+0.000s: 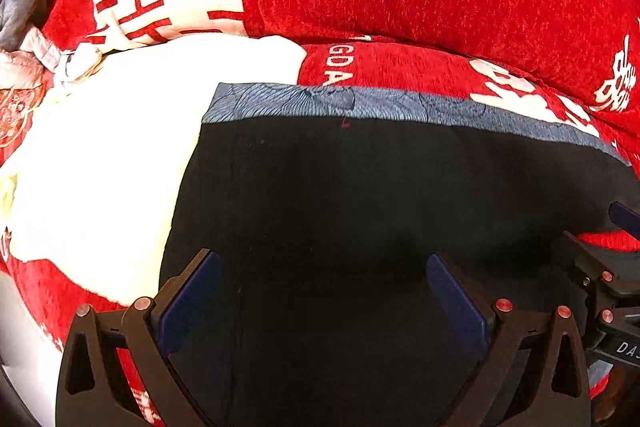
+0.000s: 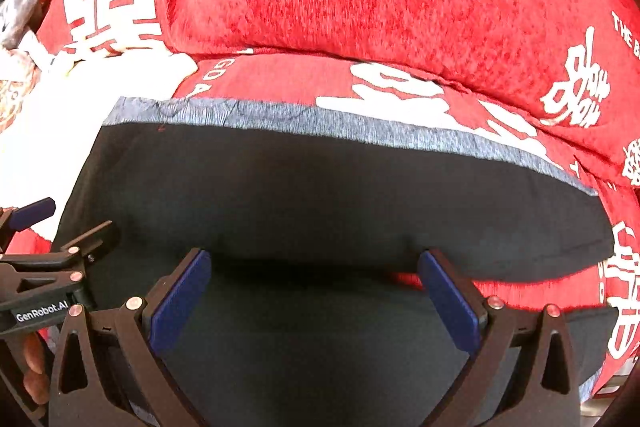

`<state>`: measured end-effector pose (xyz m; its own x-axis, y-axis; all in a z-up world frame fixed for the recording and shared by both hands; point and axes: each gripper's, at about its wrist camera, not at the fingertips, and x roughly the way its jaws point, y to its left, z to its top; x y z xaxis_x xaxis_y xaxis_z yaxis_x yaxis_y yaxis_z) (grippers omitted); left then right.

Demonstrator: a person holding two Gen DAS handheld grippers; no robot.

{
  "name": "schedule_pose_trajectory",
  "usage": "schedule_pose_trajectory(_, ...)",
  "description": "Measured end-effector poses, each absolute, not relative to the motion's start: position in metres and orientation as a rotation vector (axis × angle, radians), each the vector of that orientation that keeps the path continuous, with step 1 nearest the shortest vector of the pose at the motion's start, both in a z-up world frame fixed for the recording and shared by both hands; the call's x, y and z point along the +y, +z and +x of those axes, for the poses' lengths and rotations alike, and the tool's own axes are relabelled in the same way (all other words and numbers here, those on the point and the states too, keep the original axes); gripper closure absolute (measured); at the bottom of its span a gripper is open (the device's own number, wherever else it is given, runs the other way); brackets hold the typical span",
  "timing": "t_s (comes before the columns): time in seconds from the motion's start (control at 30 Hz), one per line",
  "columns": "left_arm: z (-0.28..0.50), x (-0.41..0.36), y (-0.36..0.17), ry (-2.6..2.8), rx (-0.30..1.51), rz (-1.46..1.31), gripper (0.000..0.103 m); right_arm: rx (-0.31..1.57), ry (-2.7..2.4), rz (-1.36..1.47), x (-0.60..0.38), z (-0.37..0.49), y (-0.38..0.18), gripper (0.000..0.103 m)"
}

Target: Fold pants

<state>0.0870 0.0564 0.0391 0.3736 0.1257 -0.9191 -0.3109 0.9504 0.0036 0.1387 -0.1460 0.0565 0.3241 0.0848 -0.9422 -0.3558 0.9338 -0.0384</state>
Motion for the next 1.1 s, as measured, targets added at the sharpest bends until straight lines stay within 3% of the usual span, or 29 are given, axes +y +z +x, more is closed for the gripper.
schedule_pose_trajectory(0.43,0.149,0.087,0.019,0.241,1.264,-0.233,0.0,1.212,0.723,-0.422,-0.098,0.23,0.022,0.0)
schedule_pose_trajectory(0.7,0.153,0.095,0.004,0.239,1.305,-0.274,0.0,1.324,1.01,-0.6,-0.051,0.264,-0.03,0.011)
schedule_pose_trajectory(0.93,0.161,0.097,0.004,0.236,1.288,-0.274,0.0,1.332,1.091,-0.524,-0.049,0.272,-0.042,0.01)
schedule_pose_trajectory(0.97,0.163,0.098,0.004,0.236,1.289,-0.281,0.0,1.349,1.102,-0.506,-0.049,0.272,-0.042,0.014)
schedule_pose_trajectory(1.03,0.166,0.101,0.007,0.228,1.285,-0.311,0.0,1.362,1.156,-0.486,-0.047,0.271,-0.039,0.039)
schedule_pose_trajectory(1.07,0.169,0.104,0.006,0.229,1.285,-0.33,0.0,1.375,1.191,-0.472,-0.048,0.266,-0.034,0.068)
schedule_pose_trajectory(1.1,0.171,0.106,0.007,0.23,1.286,-0.343,0.0,1.372,1.187,-0.488,-0.047,0.261,-0.031,0.074)
